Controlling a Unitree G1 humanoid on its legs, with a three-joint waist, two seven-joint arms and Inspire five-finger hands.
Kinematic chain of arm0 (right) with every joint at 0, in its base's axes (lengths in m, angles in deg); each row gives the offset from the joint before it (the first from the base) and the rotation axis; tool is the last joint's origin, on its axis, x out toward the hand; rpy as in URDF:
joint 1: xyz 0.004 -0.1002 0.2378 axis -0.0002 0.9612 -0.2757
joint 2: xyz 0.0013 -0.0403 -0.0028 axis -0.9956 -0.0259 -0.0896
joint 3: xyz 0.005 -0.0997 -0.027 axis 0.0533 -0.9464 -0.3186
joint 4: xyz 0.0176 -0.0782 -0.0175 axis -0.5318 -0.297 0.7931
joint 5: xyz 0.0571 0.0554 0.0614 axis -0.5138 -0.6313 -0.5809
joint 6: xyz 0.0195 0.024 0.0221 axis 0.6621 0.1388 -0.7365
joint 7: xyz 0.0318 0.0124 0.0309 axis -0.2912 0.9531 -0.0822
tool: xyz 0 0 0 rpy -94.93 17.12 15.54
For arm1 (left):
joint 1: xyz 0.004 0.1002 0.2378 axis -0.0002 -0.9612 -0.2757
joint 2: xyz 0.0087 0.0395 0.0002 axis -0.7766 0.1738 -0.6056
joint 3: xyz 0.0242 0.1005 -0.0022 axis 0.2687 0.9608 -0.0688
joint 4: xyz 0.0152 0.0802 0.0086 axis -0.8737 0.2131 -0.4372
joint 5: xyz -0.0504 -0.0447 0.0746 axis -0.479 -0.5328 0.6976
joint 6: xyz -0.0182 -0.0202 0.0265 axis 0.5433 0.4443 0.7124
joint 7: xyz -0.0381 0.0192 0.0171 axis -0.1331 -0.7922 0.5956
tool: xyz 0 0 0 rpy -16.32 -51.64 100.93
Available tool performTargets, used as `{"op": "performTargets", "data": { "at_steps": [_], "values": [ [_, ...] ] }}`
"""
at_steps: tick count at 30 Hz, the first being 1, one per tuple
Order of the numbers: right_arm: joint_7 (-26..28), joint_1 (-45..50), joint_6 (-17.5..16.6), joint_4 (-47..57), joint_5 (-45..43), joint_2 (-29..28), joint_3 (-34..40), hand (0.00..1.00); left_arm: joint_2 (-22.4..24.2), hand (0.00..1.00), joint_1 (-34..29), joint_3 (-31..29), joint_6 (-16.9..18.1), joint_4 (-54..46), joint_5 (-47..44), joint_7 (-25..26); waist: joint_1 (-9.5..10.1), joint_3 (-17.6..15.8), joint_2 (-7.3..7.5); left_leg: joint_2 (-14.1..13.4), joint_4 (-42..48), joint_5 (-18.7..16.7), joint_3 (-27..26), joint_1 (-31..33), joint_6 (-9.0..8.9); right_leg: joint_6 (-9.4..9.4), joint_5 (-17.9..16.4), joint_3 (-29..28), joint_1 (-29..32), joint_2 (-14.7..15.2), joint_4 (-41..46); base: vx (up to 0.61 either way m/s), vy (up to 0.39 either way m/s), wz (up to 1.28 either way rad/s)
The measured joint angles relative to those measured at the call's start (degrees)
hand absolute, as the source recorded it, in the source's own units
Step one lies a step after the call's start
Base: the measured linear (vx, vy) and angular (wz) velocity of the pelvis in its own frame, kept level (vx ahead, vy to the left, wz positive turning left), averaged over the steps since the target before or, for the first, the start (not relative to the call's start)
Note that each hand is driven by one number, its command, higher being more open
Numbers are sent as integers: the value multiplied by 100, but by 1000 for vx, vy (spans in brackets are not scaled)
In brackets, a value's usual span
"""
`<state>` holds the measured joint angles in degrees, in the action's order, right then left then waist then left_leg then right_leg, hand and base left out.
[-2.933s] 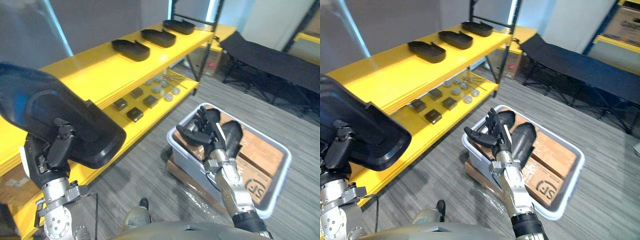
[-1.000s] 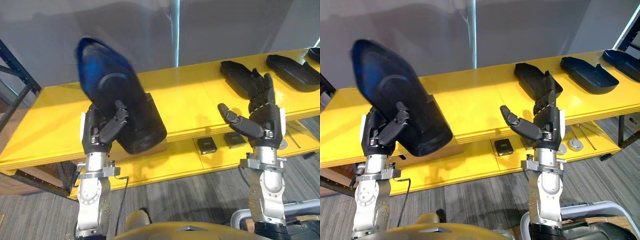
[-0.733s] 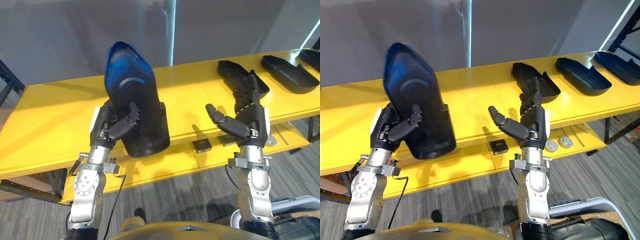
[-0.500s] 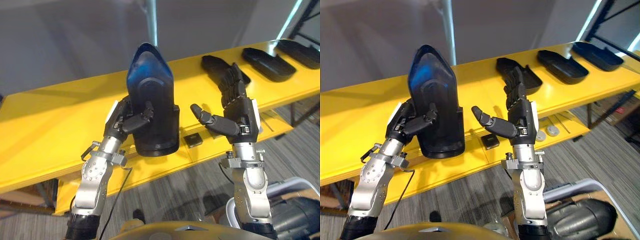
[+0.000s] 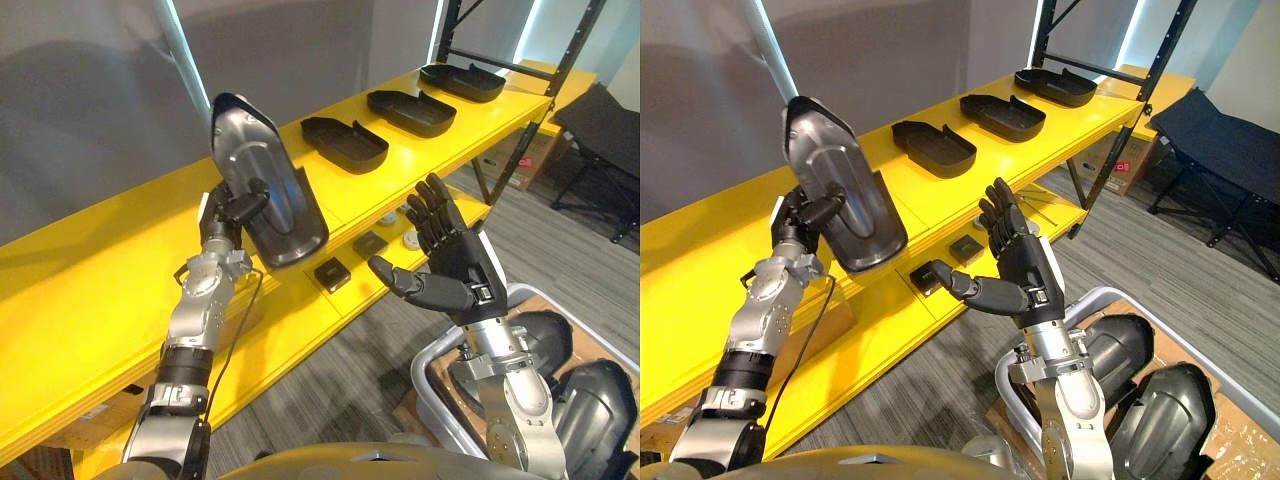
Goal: Walk over and take three plastic housings, then place them on the shelf
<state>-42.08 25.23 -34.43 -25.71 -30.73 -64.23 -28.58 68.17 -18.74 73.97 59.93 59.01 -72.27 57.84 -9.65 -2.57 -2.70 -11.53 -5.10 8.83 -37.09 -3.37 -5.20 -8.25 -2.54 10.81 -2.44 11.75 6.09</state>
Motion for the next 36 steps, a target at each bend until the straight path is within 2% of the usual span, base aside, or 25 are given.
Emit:
{"op": "performTargets", "data": {
  "at_steps": [4,10,15,17,22,23,27,29,36],
  "values": [
    [167,170,78,-4,-34,3,-222,100,-179,0,225,-99,-129,235,-275,410,-21,4,-6,17,0,9,0,57,27,3,-2,-9,65,4,40,0,0,0],
    [189,195,256,-41,-103,27,-671,100,-206,0,501,-210,-374,791,-274,960,-48,1,-15,48,0,33,26,151,55,6,-4,-15,154,14,82,5,9,3],
    [131,189,322,-41,-117,235,-896,100,-269,0,729,-238,-633,1216,-294,884,-85,-24,-29,50,2,91,75,391,89,6,-1,-12,379,14,141,5,7,5],
    [48,166,394,-40,-164,247,-912,100,-341,0,915,-239,-716,1221,-294,708,-80,-190,-27,49,4,158,84,428,111,12,-5,-23,438,16,196,2,3,2],
    [-82,-81,422,-39,-264,556,-1082,100,-504,0,1608,-237,-716,1516,-296,716,-118,-577,-54,21,4,188,79,635,133,19,-11,-83,731,0,358,-24,3,-2],
    [-133,-187,421,-37,-274,631,-1149,100,-585,100,1779,-235,-716,1592,-310,702,-132,-676,-36,7,4,203,68,691,149,20,-11,-104,818,-9,397,-52,-1,-5],
    [-336,-348,420,-26,-350,677,-1238,100,-681,100,2218,-211,-697,1850,-343,759,-140,-873,19,-13,6,233,24,809,178,24,-5,-157,1002,-25,475,-11,-1,-5],
    [-412,-393,415,22,-484,679,-1331,100,-862,100,2353,6,-646,1853,-338,858,-143,-1012,35,-10,10,269,23,820,176,24,-4,-160,1015,-22,487,0,0,0],
    [-515,-511,407,26,-487,768,-1602,100,-899,100,2676,104,-561,1880,-520,1226,-98,-1223,36,-14,16,239,36,876,188,24,-4,-143,1050,-22,491,4,3,1]
  ]
}}
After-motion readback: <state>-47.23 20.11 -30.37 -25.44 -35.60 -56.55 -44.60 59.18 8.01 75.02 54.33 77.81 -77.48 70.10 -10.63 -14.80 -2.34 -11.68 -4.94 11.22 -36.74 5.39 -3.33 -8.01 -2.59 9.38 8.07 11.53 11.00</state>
